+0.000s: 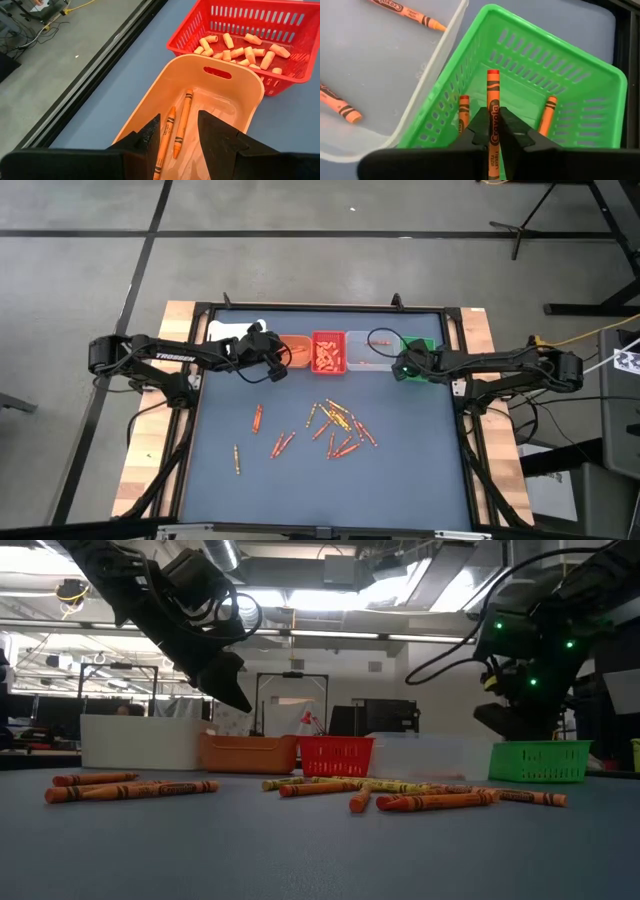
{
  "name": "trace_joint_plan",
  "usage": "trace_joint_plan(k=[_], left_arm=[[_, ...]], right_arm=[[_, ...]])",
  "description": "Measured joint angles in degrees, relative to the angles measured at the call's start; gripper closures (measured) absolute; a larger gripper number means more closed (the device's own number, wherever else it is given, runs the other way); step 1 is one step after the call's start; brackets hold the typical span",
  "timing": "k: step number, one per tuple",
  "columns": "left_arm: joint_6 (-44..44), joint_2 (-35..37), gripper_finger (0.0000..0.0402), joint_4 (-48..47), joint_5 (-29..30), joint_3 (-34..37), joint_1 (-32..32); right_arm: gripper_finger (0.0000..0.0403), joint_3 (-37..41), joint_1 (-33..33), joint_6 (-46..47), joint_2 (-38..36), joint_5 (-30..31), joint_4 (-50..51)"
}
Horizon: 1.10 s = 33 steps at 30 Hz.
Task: Sort crayons
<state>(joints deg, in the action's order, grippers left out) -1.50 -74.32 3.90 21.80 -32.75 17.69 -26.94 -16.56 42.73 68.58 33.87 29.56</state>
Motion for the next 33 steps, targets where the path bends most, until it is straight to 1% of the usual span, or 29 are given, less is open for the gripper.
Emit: trace_joint_plan(k=[3, 10, 14, 18, 22, 25, 31, 33], left_arm=[[0.0, 0.0, 0.0285, 0.0, 0.0, 0.0, 0.0], [0.0, 0.1, 0.0285, 0.0, 0.0, 0.0, 0.0], [0.0, 0.5, 0.0285, -0.2, 0.0, 0.0, -0.6], [0.4, 1.7, 0.0285, -0.5, -0.3, -0.1, -2.9], [4.3, 3.8, 0.0285, -0.6, -1.5, -0.1, -6.3], [8.7, 4.7, 0.0285, -0.5, -4.6, -0.1, -9.1], [21.2, 4.9, 0.0285, -0.7, -12.9, -0.1, -15.7], [25.1, 4.9, 0.0285, -0.9, -14.1, -0.1, -18.5]], right_arm=[[0.0369, 0.0, 0.0, 0.0, 0.0, 0.0, 0.1], [0.0295, 0.0, 0.0, 0.0, 0.0, 0.0, 0.2], [0.0272, 0.0, 0.0, 0.0, 0.0, 0.0, 0.2], [0.0266, 0.0, 0.0, 0.0, 0.0, 0.0, 0.2], [0.0265, 0.0, 0.0, 0.0, 0.0, 0.0, 0.3], [0.0265, 0.0, 0.0, 0.0, 0.0, 0.0, 0.3], [0.0265, 0.0, 0.0, 0.0, 0.0, 0.0, 0.3], [0.0265, 0.0, 0.0, 0.0, 0.0, 0.0, 0.3]])
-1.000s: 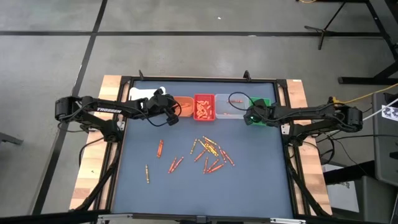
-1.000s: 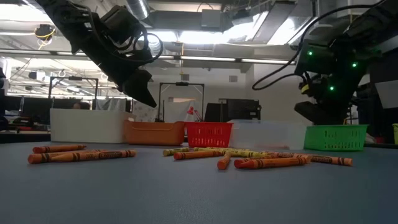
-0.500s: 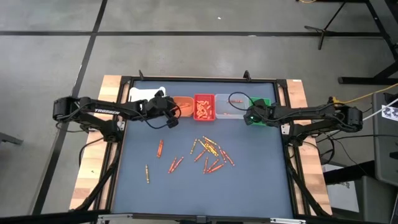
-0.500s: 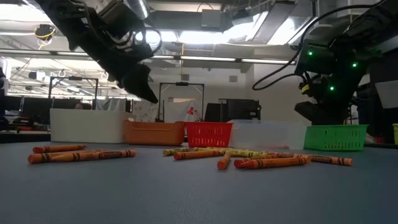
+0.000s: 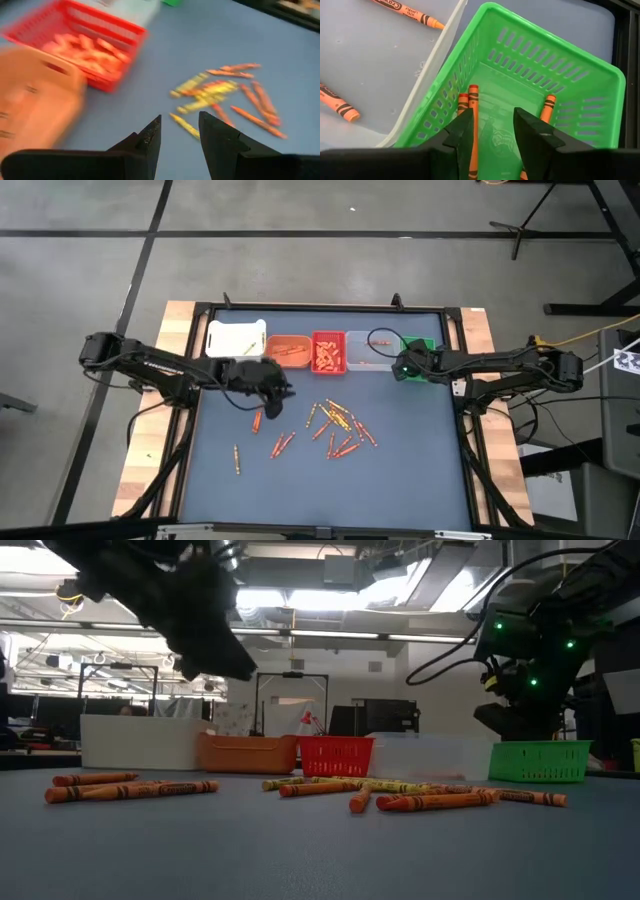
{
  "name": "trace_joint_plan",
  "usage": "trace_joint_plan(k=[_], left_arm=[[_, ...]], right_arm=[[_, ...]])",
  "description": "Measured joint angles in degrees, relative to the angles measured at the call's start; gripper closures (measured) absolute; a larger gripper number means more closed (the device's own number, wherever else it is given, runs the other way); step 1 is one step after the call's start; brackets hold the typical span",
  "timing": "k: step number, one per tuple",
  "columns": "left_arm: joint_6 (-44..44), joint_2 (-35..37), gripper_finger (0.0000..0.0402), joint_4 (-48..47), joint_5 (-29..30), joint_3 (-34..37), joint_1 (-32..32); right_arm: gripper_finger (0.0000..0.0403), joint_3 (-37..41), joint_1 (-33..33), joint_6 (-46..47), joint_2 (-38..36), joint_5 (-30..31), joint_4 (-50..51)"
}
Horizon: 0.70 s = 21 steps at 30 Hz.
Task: Sort crayons
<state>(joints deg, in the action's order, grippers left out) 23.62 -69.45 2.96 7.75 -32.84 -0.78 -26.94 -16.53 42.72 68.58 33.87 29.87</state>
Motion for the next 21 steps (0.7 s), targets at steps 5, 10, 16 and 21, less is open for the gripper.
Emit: trace_joint_plan(k=[5, 10, 16, 21], left_arm=[[8.1, -0.4, 0.0285, -0.7, 1.5, 0.0, -7.5], [17.0, -2.7, 0.0285, -0.4, 6.4, 0.0, -14.8], [27.0, -8.0, 0.0285, -0.5, 9.7, 0.0, -22.4], [30.0, -13.4, 0.0285, -0.4, 9.8, 0.0, -26.4]], right_arm=[[0.0265, 0.0, 0.0, 0.0, 0.0, 0.0, 0.0], [0.0265, 0.0, 0.0, 0.0, 0.0, -0.6, 0.0], [0.0265, 0.0, 0.0, 0.0, 0.0, -4.5, -0.1], [0.0265, 0.0, 0.0, 0.0, 0.0, -5.0, -0.2]])
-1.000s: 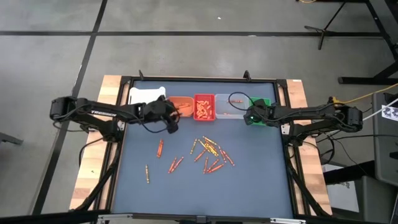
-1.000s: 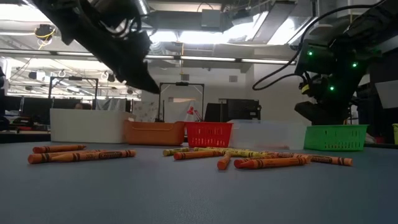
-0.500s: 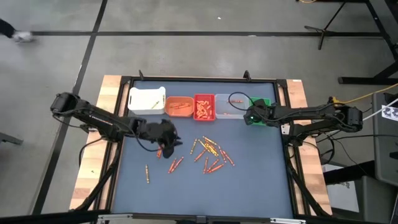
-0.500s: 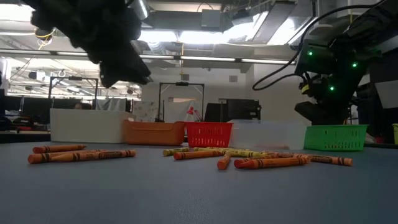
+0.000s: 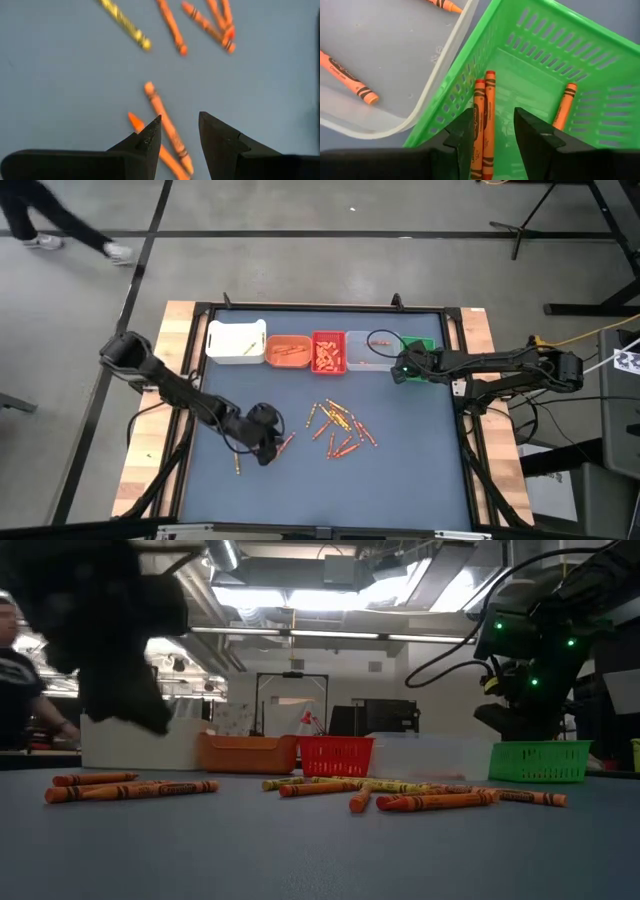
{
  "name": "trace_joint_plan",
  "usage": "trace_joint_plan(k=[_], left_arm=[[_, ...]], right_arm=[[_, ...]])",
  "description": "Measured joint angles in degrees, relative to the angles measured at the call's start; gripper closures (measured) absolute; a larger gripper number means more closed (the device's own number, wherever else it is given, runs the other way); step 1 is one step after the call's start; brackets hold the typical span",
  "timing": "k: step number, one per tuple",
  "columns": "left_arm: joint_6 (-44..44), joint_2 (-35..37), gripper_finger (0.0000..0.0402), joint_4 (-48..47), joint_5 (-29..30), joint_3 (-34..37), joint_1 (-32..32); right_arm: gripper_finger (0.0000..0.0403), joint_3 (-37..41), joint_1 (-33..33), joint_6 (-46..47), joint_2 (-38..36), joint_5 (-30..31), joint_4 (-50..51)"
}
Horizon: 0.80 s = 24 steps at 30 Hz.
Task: Sort crayons
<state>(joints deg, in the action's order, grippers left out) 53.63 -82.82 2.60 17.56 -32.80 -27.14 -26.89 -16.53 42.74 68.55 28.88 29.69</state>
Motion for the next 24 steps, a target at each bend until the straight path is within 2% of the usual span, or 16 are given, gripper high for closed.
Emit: trace_joint_plan(k=[9, 24], left_arm=[[0.1, -7.1, 0.0285, 0.0, 2.3, 0.0, -1.5], [-0.1, -8.0, 0.0285, -0.6, 7.8, 0.0, -1.4]], right_arm=[[0.0265, 0.0, 0.0, 0.0, 0.0, 0.0, 0.0], [0.0265, 0.0, 0.0, 0.0, 0.0, 0.0, -0.1]])
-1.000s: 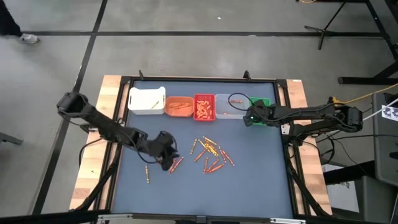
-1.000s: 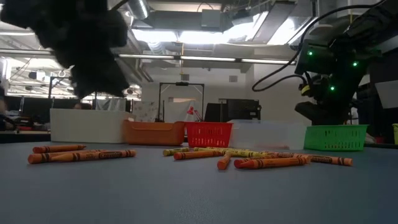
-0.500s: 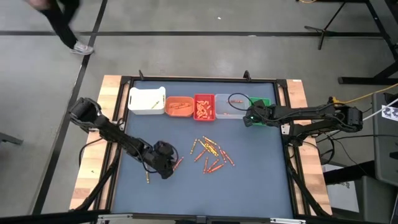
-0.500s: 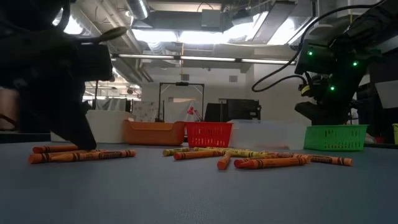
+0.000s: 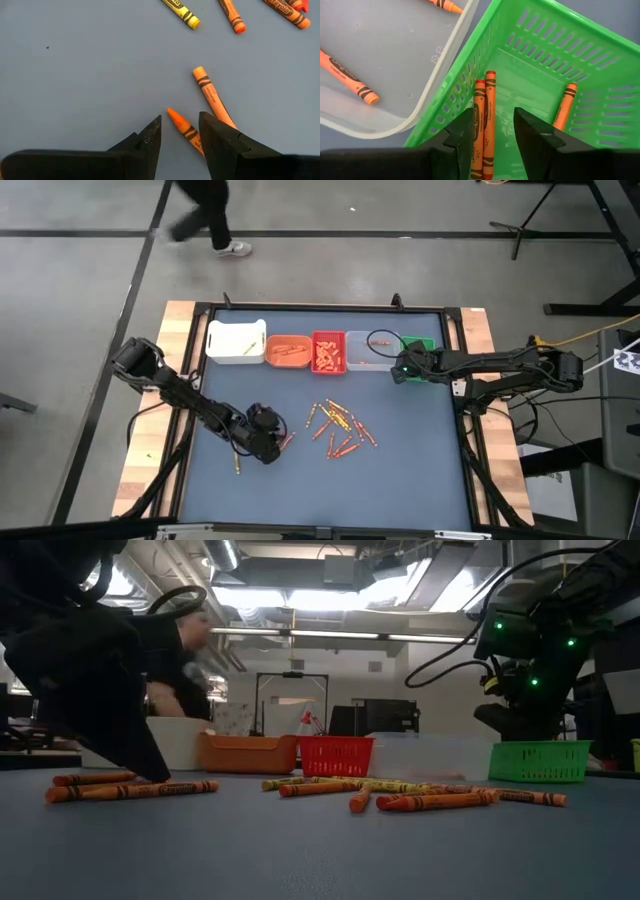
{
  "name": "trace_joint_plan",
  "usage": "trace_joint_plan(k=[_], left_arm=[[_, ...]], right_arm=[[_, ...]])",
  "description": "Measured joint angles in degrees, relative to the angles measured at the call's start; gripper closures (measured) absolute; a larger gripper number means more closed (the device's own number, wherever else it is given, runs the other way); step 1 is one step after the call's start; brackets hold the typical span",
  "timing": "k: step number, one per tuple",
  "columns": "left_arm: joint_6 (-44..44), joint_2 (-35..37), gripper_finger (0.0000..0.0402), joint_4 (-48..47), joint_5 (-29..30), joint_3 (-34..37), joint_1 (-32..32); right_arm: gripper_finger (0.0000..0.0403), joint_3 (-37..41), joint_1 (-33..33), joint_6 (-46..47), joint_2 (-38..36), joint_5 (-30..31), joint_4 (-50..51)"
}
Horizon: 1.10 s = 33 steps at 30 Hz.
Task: Sort crayons
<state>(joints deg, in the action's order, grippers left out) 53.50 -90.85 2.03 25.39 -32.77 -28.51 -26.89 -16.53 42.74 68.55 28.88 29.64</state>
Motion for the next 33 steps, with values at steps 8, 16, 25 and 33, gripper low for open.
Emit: trace_joint_plan(k=[8, 16, 25, 33], left_arm=[[-0.1, 0.0, 0.0285, -1.3, -1.0, 0.0, 0.0], [-0.2, 0.0, 0.0287, -2.7, -2.6, 0.0, 0.0], [-0.1, 0.0, 0.035, -3.1, -2.6, 0.0, 0.0], [0.0, 0.0, 0.0395, -2.9, -2.6, 0.0, 0.1]], right_arm=[[0.0265, 0.0, 0.0, 0.0, 0.0, 0.0, 0.0], [0.0265, 0.0, 0.0, 0.0, 0.0, 0.0, 0.0], [0.0265, 0.0, 0.0, 0.0, 0.0, 0.0, 0.0], [0.0265, 0.0, 0.0, 0.0, 0.0, 0.0, 0.0]])
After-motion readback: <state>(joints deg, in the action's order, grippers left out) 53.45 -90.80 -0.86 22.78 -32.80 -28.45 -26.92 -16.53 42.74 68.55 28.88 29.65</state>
